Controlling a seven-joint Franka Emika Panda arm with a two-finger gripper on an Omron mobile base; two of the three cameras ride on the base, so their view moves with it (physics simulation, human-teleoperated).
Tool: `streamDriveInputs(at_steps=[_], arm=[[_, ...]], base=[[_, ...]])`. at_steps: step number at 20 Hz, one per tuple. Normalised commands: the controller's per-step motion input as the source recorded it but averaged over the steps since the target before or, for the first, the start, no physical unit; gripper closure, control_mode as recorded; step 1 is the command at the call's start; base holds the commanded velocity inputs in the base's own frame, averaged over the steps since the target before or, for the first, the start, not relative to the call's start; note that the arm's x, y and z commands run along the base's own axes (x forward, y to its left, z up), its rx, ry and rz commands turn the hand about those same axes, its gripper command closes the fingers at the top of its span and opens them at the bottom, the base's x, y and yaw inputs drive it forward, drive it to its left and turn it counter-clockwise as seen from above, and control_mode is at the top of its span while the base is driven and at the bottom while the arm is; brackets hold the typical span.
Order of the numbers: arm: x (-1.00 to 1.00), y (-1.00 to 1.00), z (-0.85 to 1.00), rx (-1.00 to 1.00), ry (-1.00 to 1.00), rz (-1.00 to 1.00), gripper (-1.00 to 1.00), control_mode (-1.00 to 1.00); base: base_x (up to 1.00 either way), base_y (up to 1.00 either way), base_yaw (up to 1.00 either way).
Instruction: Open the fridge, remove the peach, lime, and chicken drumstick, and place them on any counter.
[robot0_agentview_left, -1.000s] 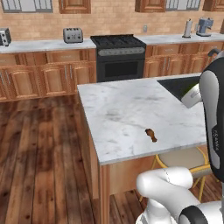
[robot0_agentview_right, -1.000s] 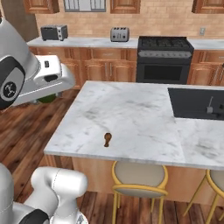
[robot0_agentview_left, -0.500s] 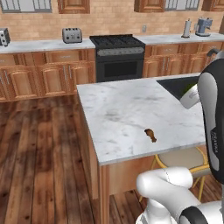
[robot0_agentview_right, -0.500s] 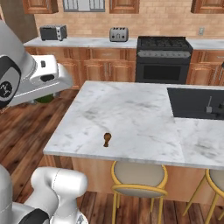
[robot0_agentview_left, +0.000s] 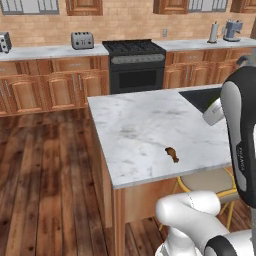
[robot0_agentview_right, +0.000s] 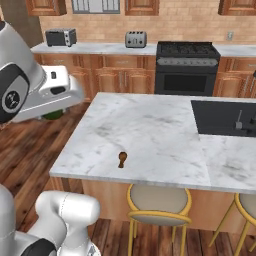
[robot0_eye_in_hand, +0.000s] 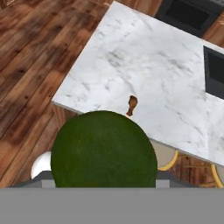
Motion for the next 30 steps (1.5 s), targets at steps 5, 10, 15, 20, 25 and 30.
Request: streamDriveInputs(at_steps=[5,10,15,20,25,30], arm=[[0.61,0.01,-0.60,0.00,0.21,0.00,1.00,-1.00],[0.76,0.06,-0.87,0.00,0.09,0.00,1.00,-1.00],[0.89,0.09,-0.81,0.04,0.00,0.00,1.00,-1.00],[1.00,0.02,-0.67,0.06,0.01,0.00,1.00,-1.00],[1.00,0.00,-0.76,0.00,0.01,0.00,1.00,-1.00],[0.87,0.00,-0.61,0.00,0.08,0.00,1.00,-1.00]], base=[[0.00,0.00,0.00],[0.00,0.00,0.00],[0.00,0.00,0.00],[0.00,0.00,0.00],[0.00,0.00,0.00],[0.00,0.00,0.00]])
